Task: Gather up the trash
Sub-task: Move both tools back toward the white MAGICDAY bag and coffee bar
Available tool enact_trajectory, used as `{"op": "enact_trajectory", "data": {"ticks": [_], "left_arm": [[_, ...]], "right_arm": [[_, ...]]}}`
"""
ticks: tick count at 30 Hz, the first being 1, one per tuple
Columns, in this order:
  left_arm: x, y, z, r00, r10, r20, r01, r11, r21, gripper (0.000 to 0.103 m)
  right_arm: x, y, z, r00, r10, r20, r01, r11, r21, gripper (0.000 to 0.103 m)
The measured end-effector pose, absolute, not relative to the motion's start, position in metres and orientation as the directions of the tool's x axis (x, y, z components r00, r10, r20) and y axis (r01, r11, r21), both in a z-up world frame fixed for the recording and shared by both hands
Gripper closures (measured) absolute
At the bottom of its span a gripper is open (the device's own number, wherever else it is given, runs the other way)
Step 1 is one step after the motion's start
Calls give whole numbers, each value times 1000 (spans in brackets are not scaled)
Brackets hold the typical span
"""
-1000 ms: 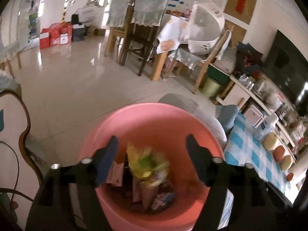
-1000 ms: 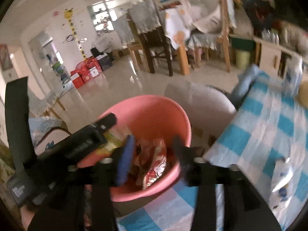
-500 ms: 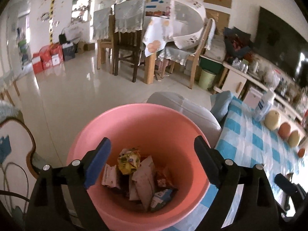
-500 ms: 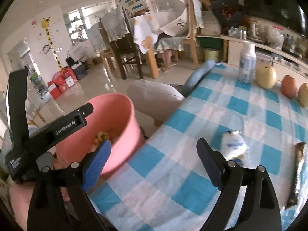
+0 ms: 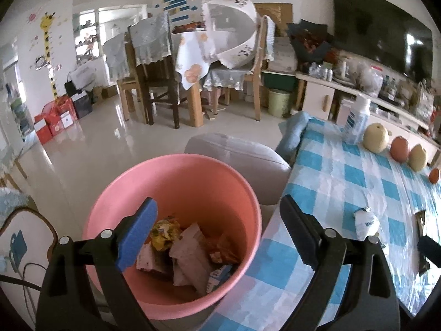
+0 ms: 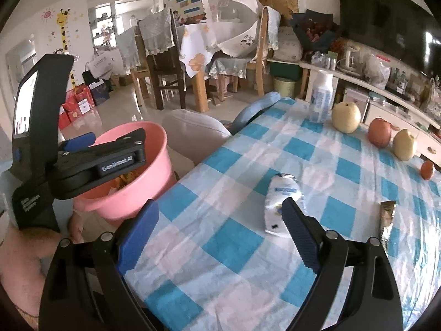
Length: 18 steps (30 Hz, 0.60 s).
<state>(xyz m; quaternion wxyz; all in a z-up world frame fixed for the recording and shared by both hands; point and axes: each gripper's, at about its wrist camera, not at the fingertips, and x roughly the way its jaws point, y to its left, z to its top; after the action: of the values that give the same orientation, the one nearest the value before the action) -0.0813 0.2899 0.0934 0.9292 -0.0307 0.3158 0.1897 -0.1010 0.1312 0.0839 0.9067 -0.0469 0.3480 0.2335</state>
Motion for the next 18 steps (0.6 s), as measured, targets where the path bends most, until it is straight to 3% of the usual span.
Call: {"op": "enact_trajectory", "data": {"ticks": [18], "left_arm": [[-74,225,92,736,316,-598,-268,948,171,10]], "right_arm": [[-113,72,84,669,372,-644,-393,912,118,10]]}}
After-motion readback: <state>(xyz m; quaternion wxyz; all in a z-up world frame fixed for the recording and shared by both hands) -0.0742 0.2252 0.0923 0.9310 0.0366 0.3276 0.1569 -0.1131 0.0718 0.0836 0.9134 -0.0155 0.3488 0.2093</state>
